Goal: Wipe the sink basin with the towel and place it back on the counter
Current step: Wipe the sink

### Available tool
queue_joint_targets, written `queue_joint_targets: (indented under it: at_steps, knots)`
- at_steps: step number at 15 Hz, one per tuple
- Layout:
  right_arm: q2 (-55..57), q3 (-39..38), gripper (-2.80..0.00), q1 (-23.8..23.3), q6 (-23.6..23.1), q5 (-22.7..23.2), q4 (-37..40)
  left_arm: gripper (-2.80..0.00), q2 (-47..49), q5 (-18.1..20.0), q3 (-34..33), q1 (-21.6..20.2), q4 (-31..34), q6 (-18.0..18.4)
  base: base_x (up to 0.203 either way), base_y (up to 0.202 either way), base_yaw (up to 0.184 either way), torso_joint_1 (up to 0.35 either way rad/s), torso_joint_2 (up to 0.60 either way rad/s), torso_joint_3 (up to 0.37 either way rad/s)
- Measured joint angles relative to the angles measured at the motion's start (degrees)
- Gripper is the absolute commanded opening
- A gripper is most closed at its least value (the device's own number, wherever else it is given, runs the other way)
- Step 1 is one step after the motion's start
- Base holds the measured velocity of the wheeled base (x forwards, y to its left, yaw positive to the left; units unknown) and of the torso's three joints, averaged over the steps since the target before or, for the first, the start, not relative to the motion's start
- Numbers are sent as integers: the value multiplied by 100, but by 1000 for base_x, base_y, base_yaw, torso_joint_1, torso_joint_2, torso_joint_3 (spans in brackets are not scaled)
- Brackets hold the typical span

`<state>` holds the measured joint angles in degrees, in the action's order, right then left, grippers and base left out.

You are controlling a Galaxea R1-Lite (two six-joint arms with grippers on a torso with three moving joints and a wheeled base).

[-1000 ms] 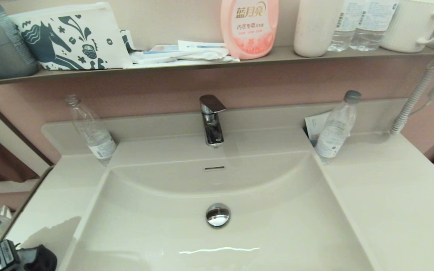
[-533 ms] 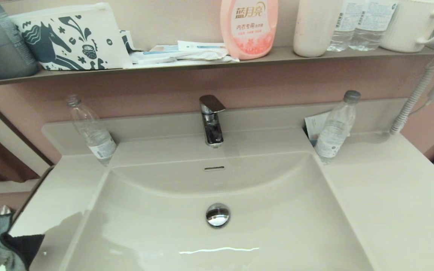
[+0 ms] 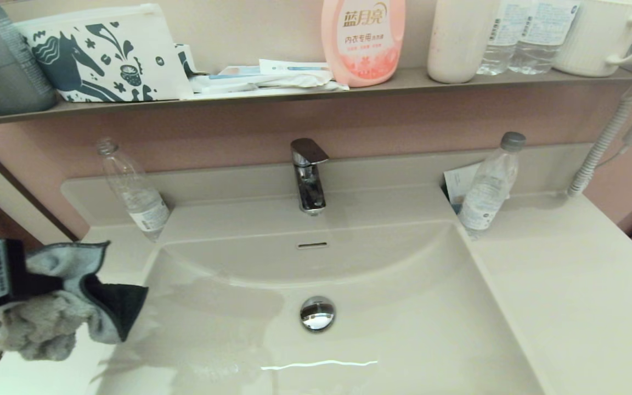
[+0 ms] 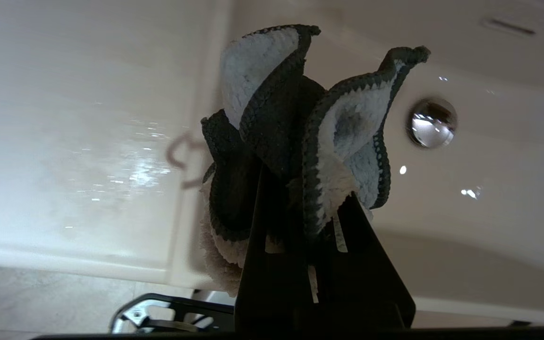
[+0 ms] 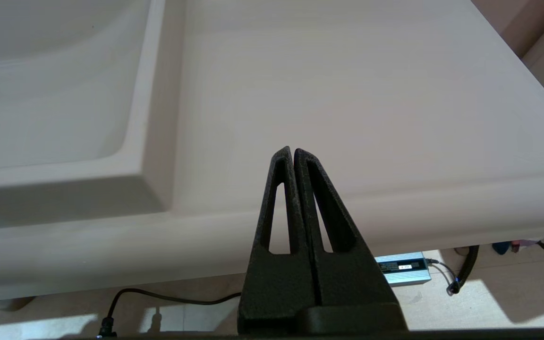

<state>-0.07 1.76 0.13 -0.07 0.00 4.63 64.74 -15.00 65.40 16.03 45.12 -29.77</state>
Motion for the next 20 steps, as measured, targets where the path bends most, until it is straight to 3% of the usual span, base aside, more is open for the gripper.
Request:
queue_joint_targets:
  at_steps: [2,3,4,7,10,12,17,20]
  knots:
    - [0,0,-280,2,0,0,0,-280,562,-488,23,1028,-155,-758,0,0,0,0,0,0]
    - [0,0,-280,0,0,0,0,-280,801,-621,-142,1302,-433,-940,0,0,0,0,0,0]
    - [0,0,-280,2,0,0,0,-280,1004,-685,-453,1468,-795,-887,0,0,0,0,0,0]
    - [2,0,-280,2,0,0,0,-280,1612,-804,-1541,1589,-2419,-421,0,0,0,0,0,0]
    - [0,0,-280,2,0,0,0,-280,2402,-938,-2104,1580,-3709,-259,0,0,0,0,0,0]
    - [0,0,-280,2,0,0,0,-280,2892,-976,-2224,1560,-4293,4,0,0,0,0,0,0]
    - [0,0,-280,2,0,0,0,-280,3888,-1002,-2290,1126,-5809,1140,0,0,0,0,0,0]
    - [0,0,-280,2,0,0,-1,-280,4257,-1046,-2251,1225,-6189,1154,0,0,0,0,0,0]
